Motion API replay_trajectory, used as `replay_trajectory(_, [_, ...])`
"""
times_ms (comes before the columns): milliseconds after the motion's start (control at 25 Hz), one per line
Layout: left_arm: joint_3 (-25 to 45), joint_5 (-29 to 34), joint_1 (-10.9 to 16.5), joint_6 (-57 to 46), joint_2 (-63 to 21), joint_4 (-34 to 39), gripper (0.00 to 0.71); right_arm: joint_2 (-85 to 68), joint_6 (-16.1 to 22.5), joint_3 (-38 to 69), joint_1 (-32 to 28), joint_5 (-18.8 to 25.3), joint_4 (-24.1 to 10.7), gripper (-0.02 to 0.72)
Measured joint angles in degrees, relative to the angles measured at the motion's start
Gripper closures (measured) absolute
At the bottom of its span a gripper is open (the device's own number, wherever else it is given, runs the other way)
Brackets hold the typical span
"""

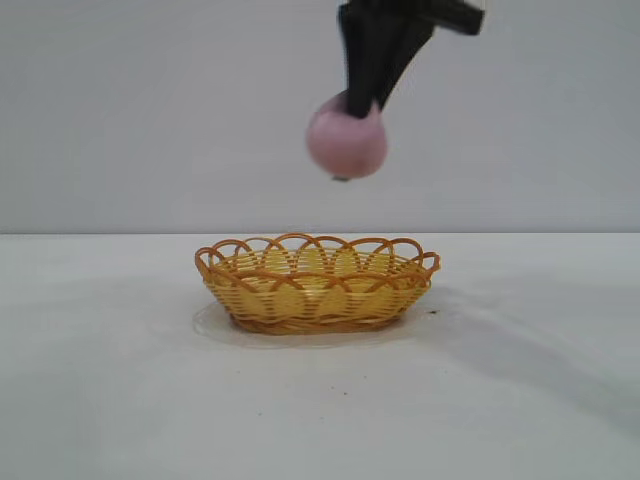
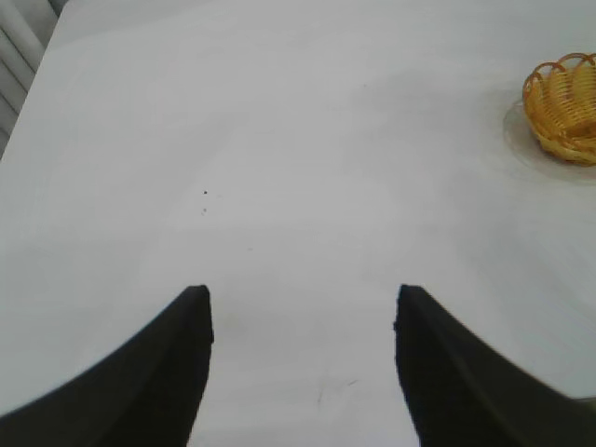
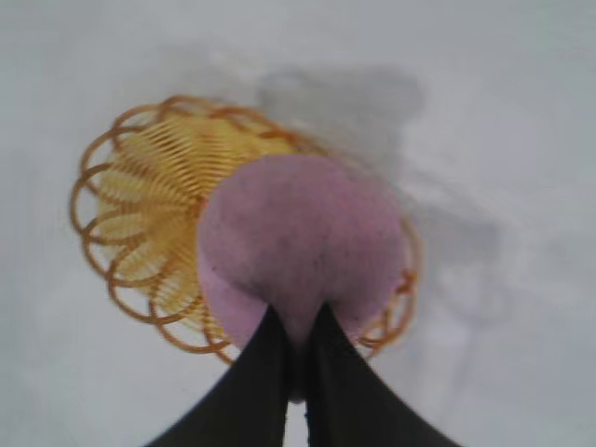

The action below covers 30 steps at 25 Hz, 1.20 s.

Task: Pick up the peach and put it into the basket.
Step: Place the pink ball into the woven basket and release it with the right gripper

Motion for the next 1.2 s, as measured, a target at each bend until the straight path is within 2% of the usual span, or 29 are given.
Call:
replay_trajectory(520, [0.0, 0.0, 0.0, -0.1, 0.0, 0.0, 0.329, 8.1, 0.0, 0.0, 1.7, -0.2, -1.3, 0.703])
replay_trajectory(560, [0.0, 0.0, 0.0, -0.1, 0.0, 0.0, 0.329, 8.2, 0.0, 0.0, 1.7, -0.2, -1.3, 0.647])
replay_trajectory(600, [0.0, 0.0, 0.0, -0.1, 0.0, 0.0, 0.329, 8.3, 0.0, 0.0, 1.7, -0.2, -1.3, 0.647])
replay_trajectory(640, [0.0, 0.0, 0.0, -0.1, 0.0, 0.0, 0.329, 8.4, 0.0, 0.0, 1.7, -0.2, -1.3, 0.593])
replay_trajectory(760, [0.0, 0.0, 0.0, -0.1, 0.0, 0.0, 0.329, 8.7, 0.0, 0.0, 1.7, -0.3, -1.3, 0.496])
replay_trajectory(840, [0.0, 0.0, 0.0, -0.1, 0.0, 0.0, 0.329, 8.8, 0.0, 0.0, 1.7, -0.3, -1.2, 0.442])
replay_trajectory(880, [0.0, 0.0, 0.0, -0.1, 0.0, 0.0, 0.329, 8.8, 0.0, 0.0, 1.7, -0.4, -1.1, 0.454])
replay_trajectory(920, [0.0, 0.0, 0.0, -0.1, 0.0, 0.0, 0.329, 8.8, 0.0, 0.0, 1.7, -0.4, -0.9, 0.395])
replay_trajectory(1200, [0.0, 0.0, 0.0, -0.1, 0.0, 0.0, 0.329, 7.7, 0.0, -0.4, 1.1, -0.7, -1.4, 0.395])
